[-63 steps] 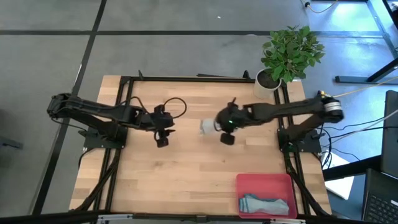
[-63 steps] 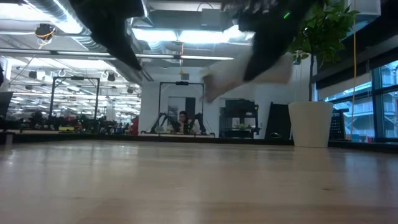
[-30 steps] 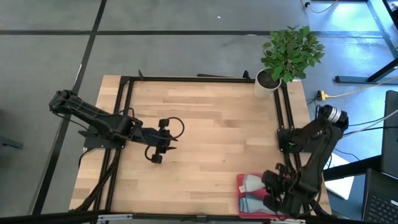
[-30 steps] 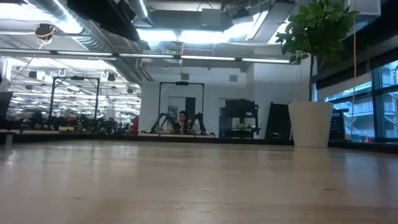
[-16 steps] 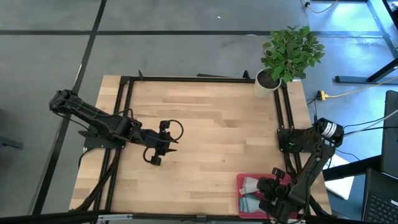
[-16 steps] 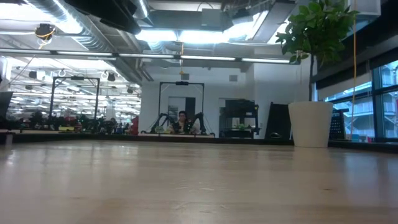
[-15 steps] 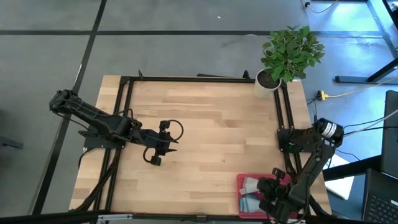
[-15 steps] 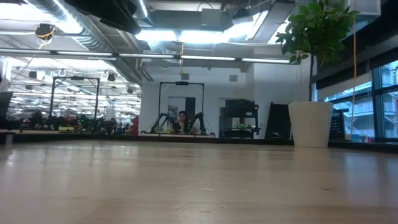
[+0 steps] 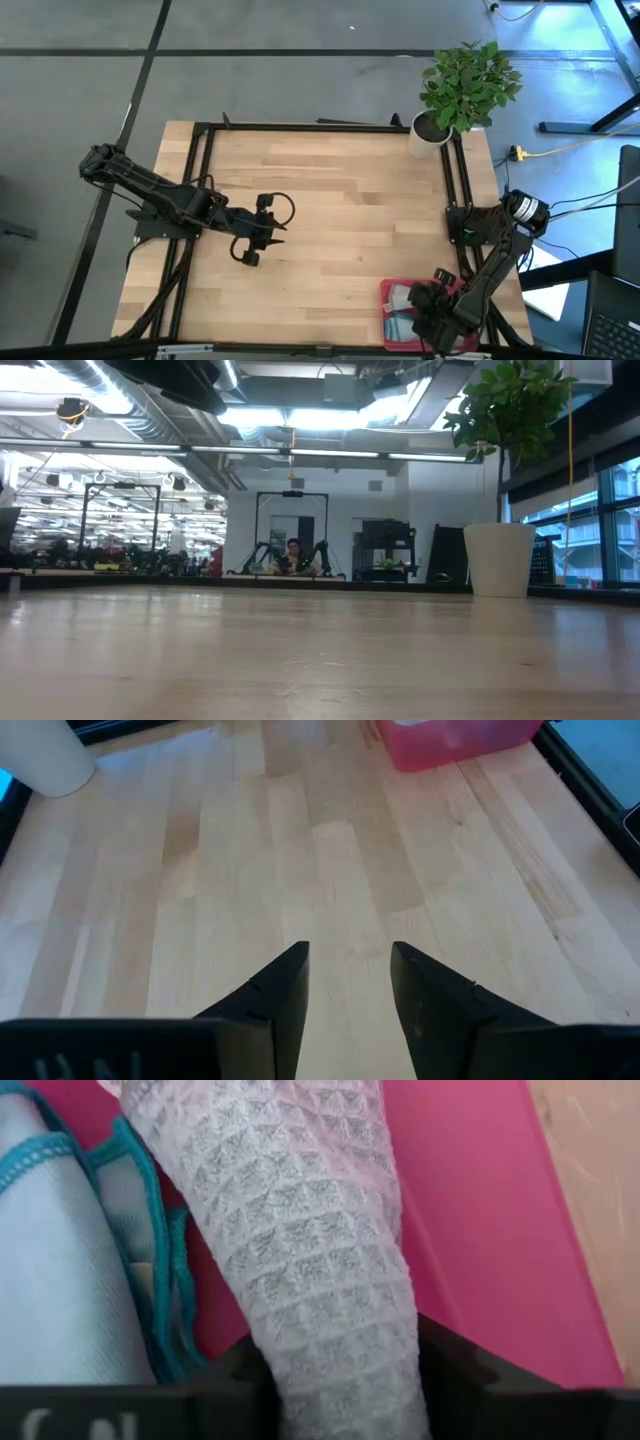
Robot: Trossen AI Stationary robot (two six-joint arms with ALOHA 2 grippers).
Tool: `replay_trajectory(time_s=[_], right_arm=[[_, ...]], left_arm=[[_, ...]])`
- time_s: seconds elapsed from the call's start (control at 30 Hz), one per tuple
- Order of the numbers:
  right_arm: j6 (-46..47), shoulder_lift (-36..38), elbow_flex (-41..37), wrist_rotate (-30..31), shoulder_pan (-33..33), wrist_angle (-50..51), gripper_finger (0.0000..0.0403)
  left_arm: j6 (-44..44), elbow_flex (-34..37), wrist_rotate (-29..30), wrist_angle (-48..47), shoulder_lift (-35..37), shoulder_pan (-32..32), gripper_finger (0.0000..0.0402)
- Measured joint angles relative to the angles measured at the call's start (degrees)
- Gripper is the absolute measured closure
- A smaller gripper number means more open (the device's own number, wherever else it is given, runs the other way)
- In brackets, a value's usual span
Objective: Roll microfiber towels into tight, uniform cylinder then place into a basket
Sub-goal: Put the rolled gray towel into the bin
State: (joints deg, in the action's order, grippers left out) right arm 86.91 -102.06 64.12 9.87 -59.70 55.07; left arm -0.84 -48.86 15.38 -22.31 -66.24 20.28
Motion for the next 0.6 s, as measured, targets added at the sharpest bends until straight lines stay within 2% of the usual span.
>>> replay_trajectory(time_s=[0.27, 0.33, 0.6], right_arm=[[-0.8, 0.0, 0.0, -2.6, 2.6, 0.0, 0.0179], [-3.0, 0.0, 0.0, -5.0, 3.5, 0.0, 0.0168], [-3.4, 0.0, 0.0, -15.7, 6.8, 0.1, 0.0160]], left_arm=[[0.0, 0.0, 0.0, 0.0, 0.0, 0.0, 0.0266], [0.0, 0.0, 0.0, 0.0, 0.0, 0.0, 0.0266], [0.0, 0.0, 0.0, -1.3, 0.0, 0.0, 0.0266]])
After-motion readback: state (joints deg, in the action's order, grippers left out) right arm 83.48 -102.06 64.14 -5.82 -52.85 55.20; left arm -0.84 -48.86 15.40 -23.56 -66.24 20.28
